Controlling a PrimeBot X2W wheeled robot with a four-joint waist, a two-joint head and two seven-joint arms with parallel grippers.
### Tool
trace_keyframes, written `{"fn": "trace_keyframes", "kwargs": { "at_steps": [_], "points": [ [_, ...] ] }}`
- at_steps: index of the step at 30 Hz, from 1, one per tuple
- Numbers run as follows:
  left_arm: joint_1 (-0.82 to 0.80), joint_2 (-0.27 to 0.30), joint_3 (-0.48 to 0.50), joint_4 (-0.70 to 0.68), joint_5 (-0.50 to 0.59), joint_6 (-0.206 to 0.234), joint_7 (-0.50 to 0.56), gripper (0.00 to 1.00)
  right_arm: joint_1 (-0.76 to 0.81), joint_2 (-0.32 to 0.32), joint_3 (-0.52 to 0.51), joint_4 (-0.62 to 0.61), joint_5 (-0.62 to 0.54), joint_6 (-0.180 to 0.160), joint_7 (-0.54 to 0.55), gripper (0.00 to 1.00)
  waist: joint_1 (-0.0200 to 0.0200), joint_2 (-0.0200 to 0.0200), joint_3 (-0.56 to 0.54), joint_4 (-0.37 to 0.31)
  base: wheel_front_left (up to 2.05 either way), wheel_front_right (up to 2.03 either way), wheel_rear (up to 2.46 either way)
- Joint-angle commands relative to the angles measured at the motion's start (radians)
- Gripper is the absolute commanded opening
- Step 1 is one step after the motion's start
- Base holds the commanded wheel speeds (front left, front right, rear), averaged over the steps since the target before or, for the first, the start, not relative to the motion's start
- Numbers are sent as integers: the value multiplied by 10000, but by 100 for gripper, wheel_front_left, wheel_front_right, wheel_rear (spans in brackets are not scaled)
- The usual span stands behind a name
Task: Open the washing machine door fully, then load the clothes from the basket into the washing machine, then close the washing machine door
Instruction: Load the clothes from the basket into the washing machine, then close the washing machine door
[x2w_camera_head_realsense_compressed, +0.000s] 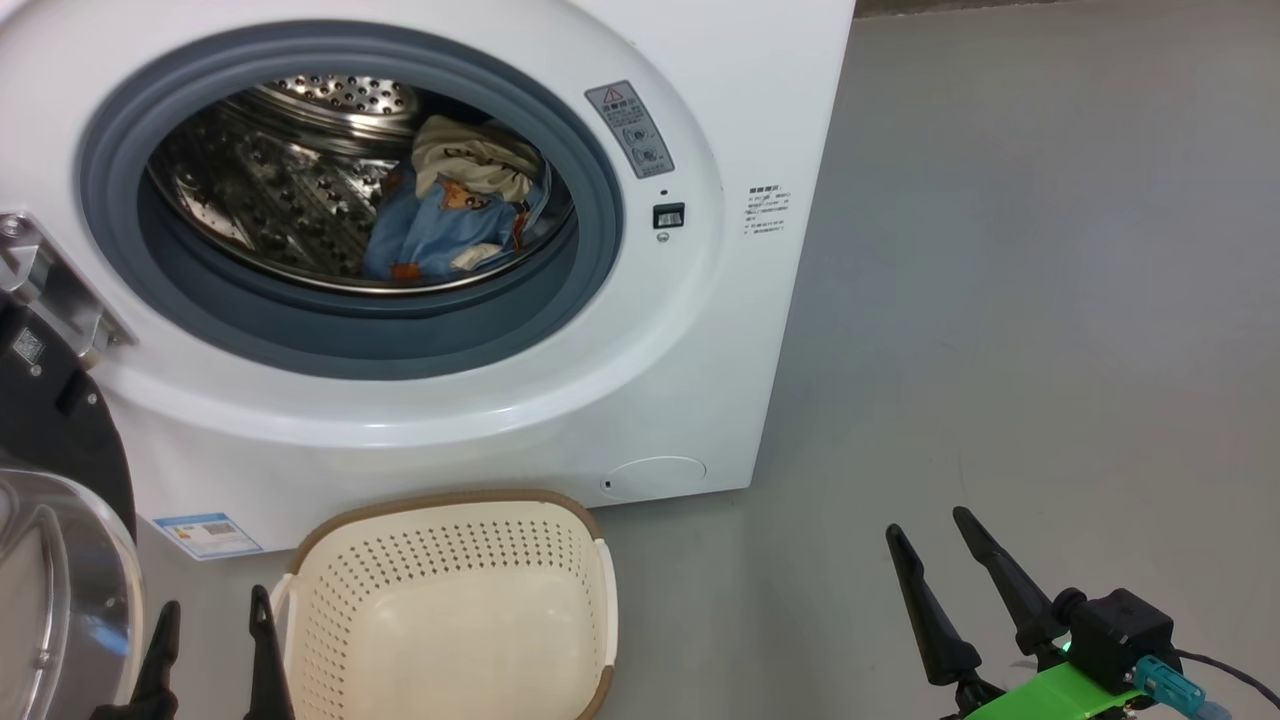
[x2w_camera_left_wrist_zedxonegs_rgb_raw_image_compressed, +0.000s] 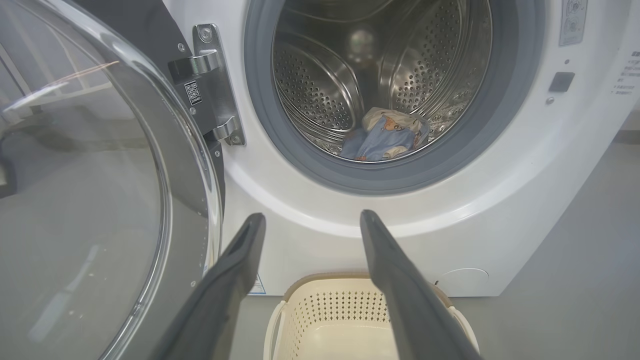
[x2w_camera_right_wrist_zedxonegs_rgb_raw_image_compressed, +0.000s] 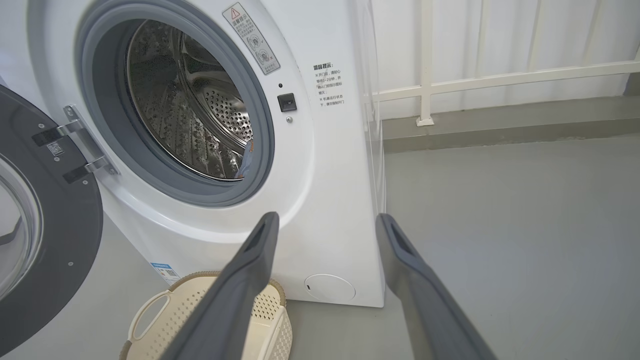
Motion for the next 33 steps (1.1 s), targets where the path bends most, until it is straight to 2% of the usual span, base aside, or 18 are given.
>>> {"fn": "trace_keyframes", "kwargs": {
  "at_steps": [1,17,33],
  "points": [
    [-107,129,410,-146,-20,47,-96,100,-100,-82,248,-262,-60,16,-48,100,0,0,-19,8,0,0,0],
    [-87,187,506,161,-288,-120,-181,100,-51,-108,322,-186,-58,16,-48,100,0,0,-199,21,0,0,0],
    [-97,170,469,252,-328,-56,-224,100,-33,-123,297,-181,-55,16,-48,100,0,0,-181,42,-4,4,0]
  ]
}}
